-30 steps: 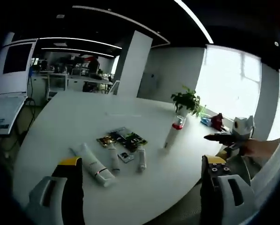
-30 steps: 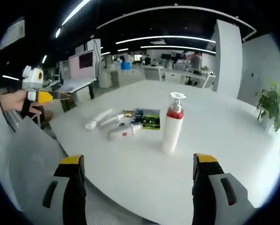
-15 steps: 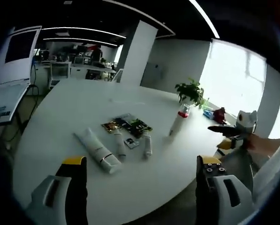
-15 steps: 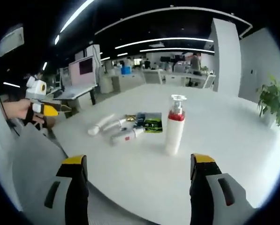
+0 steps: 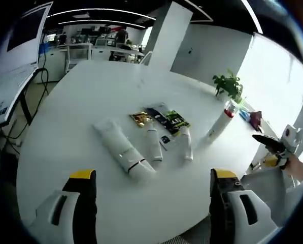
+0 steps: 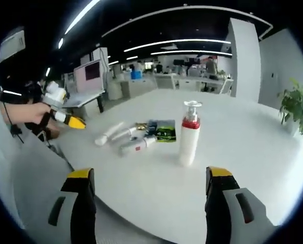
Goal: Arrange the skincare products in the storage area until every visible bottle or jar stands upright without overlapping.
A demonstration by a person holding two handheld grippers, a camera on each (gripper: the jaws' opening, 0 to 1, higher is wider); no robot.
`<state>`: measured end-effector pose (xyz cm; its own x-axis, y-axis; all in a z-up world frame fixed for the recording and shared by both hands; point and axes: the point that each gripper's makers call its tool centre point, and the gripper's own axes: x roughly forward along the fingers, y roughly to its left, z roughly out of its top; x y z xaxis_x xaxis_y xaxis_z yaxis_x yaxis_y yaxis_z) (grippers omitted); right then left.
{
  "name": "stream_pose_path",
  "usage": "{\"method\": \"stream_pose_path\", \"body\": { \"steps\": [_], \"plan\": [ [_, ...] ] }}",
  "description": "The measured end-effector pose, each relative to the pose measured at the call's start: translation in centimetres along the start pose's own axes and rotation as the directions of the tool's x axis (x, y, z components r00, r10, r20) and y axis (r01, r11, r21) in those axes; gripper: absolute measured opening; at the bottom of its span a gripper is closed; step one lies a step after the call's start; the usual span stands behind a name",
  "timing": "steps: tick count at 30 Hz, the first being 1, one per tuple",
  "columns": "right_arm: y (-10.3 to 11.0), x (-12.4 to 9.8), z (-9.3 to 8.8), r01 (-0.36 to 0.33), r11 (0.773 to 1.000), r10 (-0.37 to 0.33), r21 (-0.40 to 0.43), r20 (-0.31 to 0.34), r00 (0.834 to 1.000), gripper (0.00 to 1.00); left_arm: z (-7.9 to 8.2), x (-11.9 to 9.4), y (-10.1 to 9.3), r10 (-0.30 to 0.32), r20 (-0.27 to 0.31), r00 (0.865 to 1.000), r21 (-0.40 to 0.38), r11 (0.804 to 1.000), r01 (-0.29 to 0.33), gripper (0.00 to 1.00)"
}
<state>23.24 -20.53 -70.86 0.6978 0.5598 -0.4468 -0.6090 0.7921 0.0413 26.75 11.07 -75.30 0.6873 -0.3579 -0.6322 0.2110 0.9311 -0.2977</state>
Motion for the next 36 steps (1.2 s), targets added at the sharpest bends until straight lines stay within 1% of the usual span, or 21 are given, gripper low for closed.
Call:
{"method": "stream_pose_path", "body": {
  "steps": [1, 2, 3, 4, 7, 10, 12, 13, 15, 16, 18, 21, 25, 26, 27, 28, 30, 33, 35, 36],
  "plan": [
    [-0.1, 0.0, 0.0, 0.004, 1.000, -0.004, 0.002, 0.002, 1.000, 0.90, -0.1, 0.2, 0.2, 0.003, -0.013, 1.000, -0.002, 1.000, -0.003, 0.85],
    [-0.2, -0.1, 0.0, 0.007, 1.000, -0.007, 0.005, 0.004, 1.000, 0.90, -0.1, -0.2, 0.0, 0.009, -0.024, 1.000, -0.009, 1.000, -0.009, 0.84],
    [-0.3, -0.1, -0.1, 0.010, 1.000, -0.010, 0.008, 0.002, 1.000, 0.90, -0.1, 0.0, 0.2, 0.010, -0.029, 1.000, -0.012, 1.000, -0.011, 0.83],
    [-0.3, -0.1, -0.1, 0.011, 1.000, -0.011, 0.012, -0.001, 1.000, 0.90, 0.2, 0.8, 0.4, 0.013, -0.032, 0.999, -0.018, 1.000, -0.014, 0.82],
    [-0.2, 0.1, -0.3, 0.010, 1.000, -0.010, 0.015, -0.012, 1.000, 0.90, 0.3, 1.5, 0.4, 0.016, -0.036, 0.999, -0.028, 0.999, -0.017, 0.79],
    [-0.1, 0.2, -0.6, 0.004, 1.000, -0.004, 0.010, -0.030, 1.000, 0.89, 0.3, 2.4, 0.7, 0.033, -0.052, 0.998, -0.051, 0.998, -0.036, 0.75],
    [0.0, 0.2, -0.9, 0.001, 1.000, -0.001, 0.009, -0.046, 0.999, 0.89, -0.4, 3.1, 0.9, 0.029, -0.107, 0.994, -0.088, 0.995, -0.038, 0.67],
    [0.0, 0.2, -1.0, 0.003, 1.000, -0.002, 0.012, -0.054, 0.999, 0.89, -0.4, 3.8, 1.5, 0.032, -0.116, 0.993, -0.078, 0.996, -0.041, 0.66],
    [-0.2, 0.2, -1.1, 0.010, 1.000, -0.009, 0.015, -0.060, 0.998, 0.89, -0.6, 4.4, 2.0, 0.043, -0.139, 0.989, -0.056, 0.997, -0.051, 0.69],
    [-0.2, 0.2, -1.2, 0.012, 1.000, -0.011, 0.019, -0.063, 0.998, 0.89, -0.6, 4.4, 2.0, 0.045, -0.140, 0.989, -0.055, 0.997, -0.053, 0.69],
    [-0.4, 0.2, -1.3, 0.012, 0.999, -0.010, 0.031, -0.066, 0.998, 0.89, -0.6, 4.5, 2.3, 0.049, -0.151, 0.987, -0.055, 0.997, -0.058, 0.68],
    [-0.4, 0.3, -1.4, 0.009, 0.999, -0.006, 0.038, -0.070, 0.998, 0.89, -0.7, 5.0, 2.8, 0.069, -0.176, 0.982, -0.067, 0.994, -0.082, 0.67],
    [-0.3, 0.3, -1.6, 0.009, 0.999, -0.006, 0.033, -0.085, 0.996, 0.88, -0.4, 5.7, 3.6, 0.096, -0.199, 0.975, -0.085, 0.990, -0.115, 0.64],
    [-0.2, 0.4, -1.7, 0.008, 0.999, -0.005, 0.032, -0.089, 0.996, 0.88, -0.2, 6.1, 4.2, 0.101, -0.208, 0.973, -0.085, 0.989, -0.121, 0.64],
    [-0.2, 0.4, -1.8, 0.007, 0.999, -0.004, 0.031, -0.093, 0.996, 0.88, -0.1, 6.3, 4.2, 0.104, -0.216, 0.971, -0.084, 0.989, -0.124, 0.63],
    [-0.2, 0.4, -1.9, 0.006, 1.000, -0.003, 0.025, -0.098, 0.995, 0.88, -0.1, 6.4, 4.3, 0.118, -0.229, 0.966, -0.085, 0.986, -0.140, 0.62],
    [-0.1, 0.5, -2.0, 0.004, 1.000, -0.002, 0.017, -0.104, 0.995, 0.88, 0.3, 7.0, 4.7, 0.134, -0.233, 0.963, -0.084, 0.984, -0.157, 0.60],
    [0.0, 0.4, -1.9, 0.003, 1.000, -0.001, 0.018, -0.107, 0.994, 0.87, 0.6, 7.3, 4.8, 0.154, -0.234, 0.960, -0.086, 0.980, -0.178, 0.58],
    [0.0, 0.4, -1.9, 0.003, 1.000, -0.001, 0.025, -0.104, 0.995, 0.87, 1.1, 8.0, 5.2, 0.185, -0.245, 0.952, -0.102, 0.971, -0.215, 0.60],
    [-0.2, 0.3, -1.9, 0.004, 0.999, -0.001, 0.032, -0.104, 0.995, 0.87, 1.3, 8.2, 5.2, 0.188, -0.250, 0.950, -0.101, 0.971, -0.219, 0.61]
  ]
}}
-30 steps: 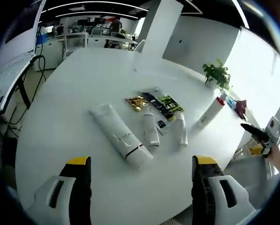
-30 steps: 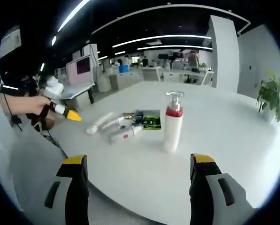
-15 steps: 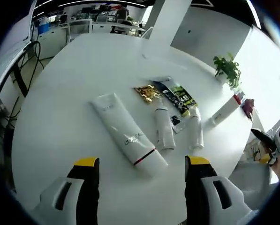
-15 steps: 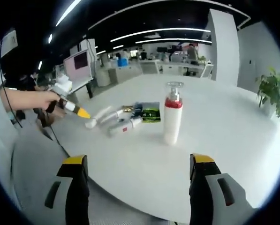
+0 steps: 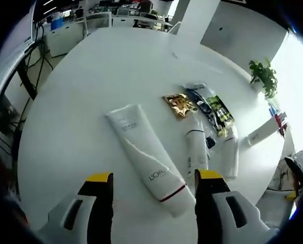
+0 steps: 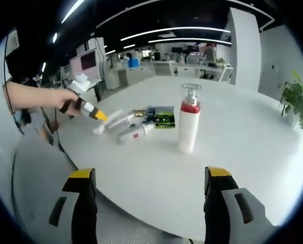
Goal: Arrange the skincare products in the storage area until every visible bottle or jar stands upright without overlapping.
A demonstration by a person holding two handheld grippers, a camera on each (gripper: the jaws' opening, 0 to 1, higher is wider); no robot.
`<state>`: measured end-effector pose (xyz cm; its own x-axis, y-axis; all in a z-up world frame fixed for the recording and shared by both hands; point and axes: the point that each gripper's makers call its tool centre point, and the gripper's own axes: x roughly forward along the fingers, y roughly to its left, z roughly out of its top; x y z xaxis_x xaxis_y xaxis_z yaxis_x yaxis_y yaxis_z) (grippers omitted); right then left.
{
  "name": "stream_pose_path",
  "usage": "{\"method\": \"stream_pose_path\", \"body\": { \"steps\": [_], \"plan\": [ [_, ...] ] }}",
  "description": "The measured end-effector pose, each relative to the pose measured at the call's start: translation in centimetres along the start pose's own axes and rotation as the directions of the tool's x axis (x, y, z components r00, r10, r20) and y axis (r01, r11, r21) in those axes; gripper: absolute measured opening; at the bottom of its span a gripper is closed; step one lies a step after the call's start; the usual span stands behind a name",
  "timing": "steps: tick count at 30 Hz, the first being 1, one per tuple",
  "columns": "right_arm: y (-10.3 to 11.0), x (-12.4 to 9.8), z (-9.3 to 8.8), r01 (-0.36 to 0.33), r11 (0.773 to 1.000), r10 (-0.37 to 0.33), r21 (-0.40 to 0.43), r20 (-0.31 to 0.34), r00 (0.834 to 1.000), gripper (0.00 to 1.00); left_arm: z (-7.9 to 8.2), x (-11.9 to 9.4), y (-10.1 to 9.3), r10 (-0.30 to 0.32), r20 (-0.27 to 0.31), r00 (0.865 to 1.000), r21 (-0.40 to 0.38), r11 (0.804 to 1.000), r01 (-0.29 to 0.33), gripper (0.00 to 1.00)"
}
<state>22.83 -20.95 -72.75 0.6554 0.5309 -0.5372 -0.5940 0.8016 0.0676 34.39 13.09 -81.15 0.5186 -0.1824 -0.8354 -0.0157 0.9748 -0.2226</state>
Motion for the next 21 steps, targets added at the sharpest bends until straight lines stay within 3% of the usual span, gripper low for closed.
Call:
{"method": "stream_pose_path", "body": {
  "steps": [4, 8, 21],
  "plan": [
    [-0.1, 0.0, 0.0, -0.002, 1.000, 0.002, 0.014, 0.006, 1.000, 0.87, 0.3, 0.6, 0.4, 0.066, -0.014, 0.998, -0.008, 0.998, -0.066, 0.61],
    [-0.1, 0.1, -0.2, -0.009, 1.000, 0.009, 0.011, -0.003, 1.000, 0.87, 0.1, 0.9, 0.7, 0.134, -0.064, 0.989, -0.010, 0.991, -0.135, 0.65],
    [0.2, 0.2, -0.4, -0.026, 0.999, 0.026, 0.023, -0.013, 1.000, 0.86, 0.8, 1.9, 1.1, 0.193, -0.071, 0.979, 0.053, 0.980, -0.189, 0.50]
  ]
}}
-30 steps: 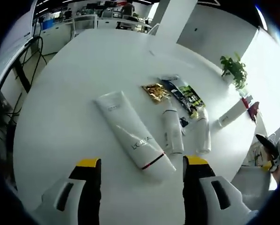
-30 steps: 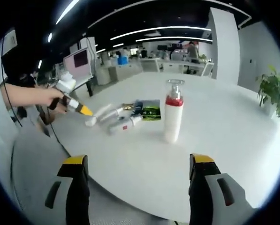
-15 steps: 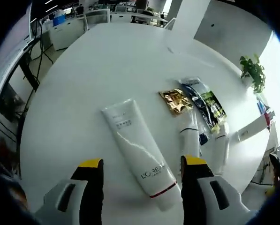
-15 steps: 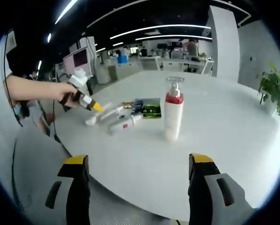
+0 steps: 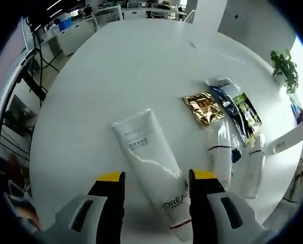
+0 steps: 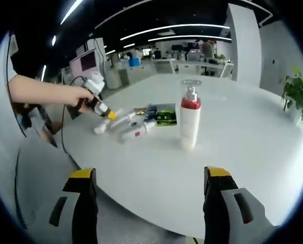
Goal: Arrange the skincare products in the storage area until every visible bottle or jar stands upright without overlapping.
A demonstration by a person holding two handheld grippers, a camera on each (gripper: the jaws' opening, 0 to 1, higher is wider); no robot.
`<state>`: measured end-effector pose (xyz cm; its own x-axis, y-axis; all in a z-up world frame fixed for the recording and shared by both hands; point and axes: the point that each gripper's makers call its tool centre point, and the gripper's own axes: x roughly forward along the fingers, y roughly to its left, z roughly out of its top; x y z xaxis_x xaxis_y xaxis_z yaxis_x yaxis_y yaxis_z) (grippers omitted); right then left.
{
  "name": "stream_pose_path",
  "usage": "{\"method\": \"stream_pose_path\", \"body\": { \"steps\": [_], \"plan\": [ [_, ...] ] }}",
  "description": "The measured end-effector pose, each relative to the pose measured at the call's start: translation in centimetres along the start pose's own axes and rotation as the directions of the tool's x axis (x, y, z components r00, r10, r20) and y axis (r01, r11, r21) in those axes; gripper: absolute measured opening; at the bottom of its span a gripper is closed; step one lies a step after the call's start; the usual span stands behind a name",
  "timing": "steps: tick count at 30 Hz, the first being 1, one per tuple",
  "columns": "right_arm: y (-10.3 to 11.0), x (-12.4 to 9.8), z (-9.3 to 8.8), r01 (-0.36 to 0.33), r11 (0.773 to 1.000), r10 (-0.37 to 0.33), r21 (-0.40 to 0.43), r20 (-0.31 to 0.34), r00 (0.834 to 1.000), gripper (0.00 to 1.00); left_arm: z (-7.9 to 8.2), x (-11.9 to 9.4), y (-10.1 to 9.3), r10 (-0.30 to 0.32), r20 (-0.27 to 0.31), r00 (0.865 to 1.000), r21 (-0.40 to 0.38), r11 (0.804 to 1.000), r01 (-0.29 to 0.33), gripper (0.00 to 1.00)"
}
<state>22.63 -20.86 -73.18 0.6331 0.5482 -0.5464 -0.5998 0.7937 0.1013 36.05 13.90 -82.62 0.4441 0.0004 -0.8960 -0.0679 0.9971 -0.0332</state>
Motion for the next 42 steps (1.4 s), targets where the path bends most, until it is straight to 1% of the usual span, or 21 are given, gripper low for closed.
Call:
{"method": "stream_pose_path", "body": {
  "steps": [4, 5, 6, 7, 10, 15, 18, 21, 22, 25, 27, 29, 32, 33, 34, 35, 37, 39, 42],
  "plan": [
    [0.0, 0.0, 0.0, -0.002, 1.000, 0.002, 0.002, -0.002, 1.000, 0.86, 0.2, 0.0, 0.0, 0.007, 0.009, 1.000, 0.013, 1.000, -0.007, 0.49],
    [0.0, 0.0, 0.0, -0.004, 1.000, 0.004, 0.003, -0.002, 1.000, 0.86, 0.3, 0.0, -0.2, 0.002, 0.019, 1.000, 0.017, 1.000, -0.002, 0.47],
    [0.0, 0.1, -0.1, -0.004, 1.000, 0.004, 0.003, -0.003, 1.000, 0.86, 0.6, 0.1, -0.5, -0.019, 0.038, 0.999, 0.029, 0.999, 0.018, 0.44],
    [0.0, 0.1, -0.1, -0.005, 1.000, 0.005, 0.002, -0.005, 1.000, 0.86, 0.6, 0.1, 0.0, 0.007, 0.033, 0.999, 0.025, 1.000, -0.008, 0.43],
    [0.0, 0.1, -0.1, -0.007, 1.000, 0.007, 0.002, -0.005, 1.000, 0.86, 0.6, 0.3, -0.2, -0.017, 0.028, 0.999, 0.040, 0.999, 0.016, 0.37],
    [-0.1, 0.0, -0.2, -0.005, 1.000, 0.005, 0.004, -0.004, 1.000, 0.86, 0.4, 0.2, -0.3, -0.045, 0.031, 0.999, 0.022, 0.999, 0.044, 0.34],
    [-0.1, 0.0, -0.2, -0.006, 1.000, 0.006, 0.001, -0.004, 1.000, 0.86, 0.2, 0.0, -0.7, -0.052, 0.033, 0.998, 0.028, 0.998, 0.051, 0.33],
    [0.0, 0.0, -0.2, -0.009, 1.000, 0.009, 0.001, -0.003, 1.000, 0.86, -0.1, -0.4, -0.7, -0.054, 0.042, 0.998, 0.036, 0.998, 0.053, 0.32],
    [0.0, 0.0, -0.2, -0.009, 1.000, 0.009, 0.003, -0.002, 1.000, 0.86, 0.0, -0.4, -0.7, -0.055, 0.045, 0.997, 0.035, 0.998, 0.054, 0.32],
    [0.0, -0.1, -0.1, -0.010, 1.000, 0.010, 0.005, 0.000, 1.000, 0.86, 0.2, -0.5, -0.3, -0.072, 0.066, 0.995, 0.016, 0.997, 0.072, 0.32],
    [0.1, 0.0, -0.1, -0.013, 1.000, 0.013, 0.002, -0.002, 1.000, 0.86, -0.2, -1.2, -0.2, -0.085, 0.079, 0.993, 0.005, 0.996, 0.085, 0.32],
    [0.2, 0.0, -0.1, -0.015, 1.000, 0.015, 0.000, -0.003, 1.000, 0.86, 0.1, -0.8, -0.2, -0.091, 0.090, 0.992, 0.006, 0.996, 0.091, 0.32],
    [0.2, 0.0, -0.1, -0.015, 1.000, 0.015, -0.001, -0.004, 1.000, 0.86, 0.0, -1.7, -0.1, -0.098, 0.110, 0.989, 0.008, 0.995, 0.098, 0.31],
    [0.2, 0.0, -0.1, -0.016, 1.000, 0.016, -0.001, -0.003, 1.000, 0.86, 0.1, -1.8, -0.2, -0.102, 0.118, 0.988, 0.010, 0.995, 0.102, 0.31],
    [0.2, 0.0, -0.1, -0.017, 1.000, 0.017, -0.002, -0.003, 1.000, 0.85, 0.4, -2.0, -0.3, -0.109, 0.143, 0.984, 0.022, 0.994, 0.107, 0.31],
    [0.2, 0.0, -0.1, -0.017, 1.000, 0.017, -0.004, -0.004, 1.000, 0.85, 0.7, -2.4, -0.4, -0.120, 0.172, 0.978, 0.052, 0.992, 0.113, 0.31],
    [0.4, 0.0, -0.1, -0.023, 1.000, 0.023, -0.001, -0.008, 1.000, 0.85, 1.4, -2.3, -0.6, -0.135, 0.216, 0.967, 0.080, 0.989, 0.121, 0.31],
    [0.5, -0.1, 0.0, -0.031, 1.000, 0.031, 0.002, -0.004, 1.000, 0.85, 1.2, -3.1, -0.7, -0.142, 0.240, 0.960, 0.089, 0.988, 0.124, 0.31],
    [0.6, -0.3, 0.5, -0.037, 0.999, 0.037, 0.012, 0.016, 0.999, 0.85, 1.6, -3.7, -0.8, -0.153, 0.273, 0.950, 0.117, 0.985, 0.125, 0.31]
  ]
}}
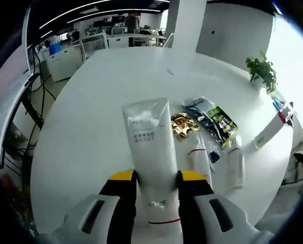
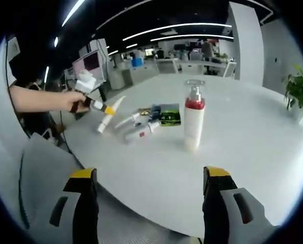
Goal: Arrange the skincare products in the storage area until every visible bottle or jar stands upright without overlapping.
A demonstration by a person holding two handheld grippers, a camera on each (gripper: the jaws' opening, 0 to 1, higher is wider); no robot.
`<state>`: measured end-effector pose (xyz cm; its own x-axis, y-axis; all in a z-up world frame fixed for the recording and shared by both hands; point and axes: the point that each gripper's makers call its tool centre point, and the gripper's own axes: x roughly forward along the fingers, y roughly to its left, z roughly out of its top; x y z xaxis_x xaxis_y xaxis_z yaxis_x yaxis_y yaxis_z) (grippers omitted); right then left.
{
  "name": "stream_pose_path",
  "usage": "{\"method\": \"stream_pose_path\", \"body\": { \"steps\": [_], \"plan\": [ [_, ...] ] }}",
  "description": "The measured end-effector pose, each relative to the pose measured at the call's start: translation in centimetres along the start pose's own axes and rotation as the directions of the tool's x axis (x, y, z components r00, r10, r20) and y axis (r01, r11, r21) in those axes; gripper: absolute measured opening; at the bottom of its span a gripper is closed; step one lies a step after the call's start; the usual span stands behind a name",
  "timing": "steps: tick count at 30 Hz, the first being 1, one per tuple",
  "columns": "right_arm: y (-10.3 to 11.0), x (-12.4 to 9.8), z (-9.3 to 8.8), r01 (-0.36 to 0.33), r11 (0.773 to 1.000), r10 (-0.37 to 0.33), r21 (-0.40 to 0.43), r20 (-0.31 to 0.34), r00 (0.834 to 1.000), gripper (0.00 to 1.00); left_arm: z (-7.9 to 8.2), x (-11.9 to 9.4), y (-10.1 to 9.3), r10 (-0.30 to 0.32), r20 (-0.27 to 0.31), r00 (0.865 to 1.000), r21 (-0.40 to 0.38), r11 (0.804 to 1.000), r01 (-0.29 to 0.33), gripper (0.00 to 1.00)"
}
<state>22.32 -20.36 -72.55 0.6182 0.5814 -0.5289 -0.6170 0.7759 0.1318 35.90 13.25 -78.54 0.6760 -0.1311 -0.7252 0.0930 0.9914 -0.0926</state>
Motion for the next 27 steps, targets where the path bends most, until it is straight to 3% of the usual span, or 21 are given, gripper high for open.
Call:
{"method": "stream_pose_path", "body": {
  "steps": [5, 12, 14, 16, 20, 22, 27],
  "plan": [
    [0.0, -0.2, 0.9, 0.001, 0.999, -0.004, 0.045, 0.054, 0.999, 0.85, 0.7, -2.4, -1.1, -0.030, 0.055, 0.998, 0.024, 0.999, 0.028, 0.31],
    [2.5, 0.4, 2.9, -0.053, 0.996, 0.044, 0.073, 0.119, 0.992, 0.84, 1.7, -4.2, -2.1, -0.056, 0.120, 0.991, 0.078, 0.996, 0.047, 0.31],
    [3.9, 0.5, 4.9, -0.119, 0.981, 0.085, 0.154, 0.209, 0.974, 0.83, 2.4, -5.3, -2.9, -0.079, 0.143, 0.987, 0.094, 0.993, 0.066, 0.31],
    [4.7, 0.5, 6.5, -0.159, 0.969, 0.107, 0.189, 0.258, 0.960, 0.81, 2.7, -6.5, -4.0, -0.098, 0.171, 0.980, 0.102, 0.991, 0.081, 0.31],
    [6.8, 1.0, 8.9, -0.226, 0.957, 0.166, 0.179, 0.300, 0.940, 0.76, 3.4, -9.0, -6.1, -0.136, 0.220, 0.966, 0.118, 0.987, 0.112, 0.31],
    [8.2, 1.3, 10.1, -0.289, 0.931, 0.202, 0.224, 0.344, 0.917, 0.75, 3.6, -9.9, -6.9, -0.156, 0.236, 0.959, 0.121, 0.984, 0.131, 0.31],
    [10.5, 1.9, 10.9, -0.338, 0.912, 0.243, 0.233, 0.356, 0.902, 0.74, 3.1, -12.2, -10.0, -0.212, 0.264, 0.941, 0.160, 0.972, 0.174, 0.31]
  ]
}}
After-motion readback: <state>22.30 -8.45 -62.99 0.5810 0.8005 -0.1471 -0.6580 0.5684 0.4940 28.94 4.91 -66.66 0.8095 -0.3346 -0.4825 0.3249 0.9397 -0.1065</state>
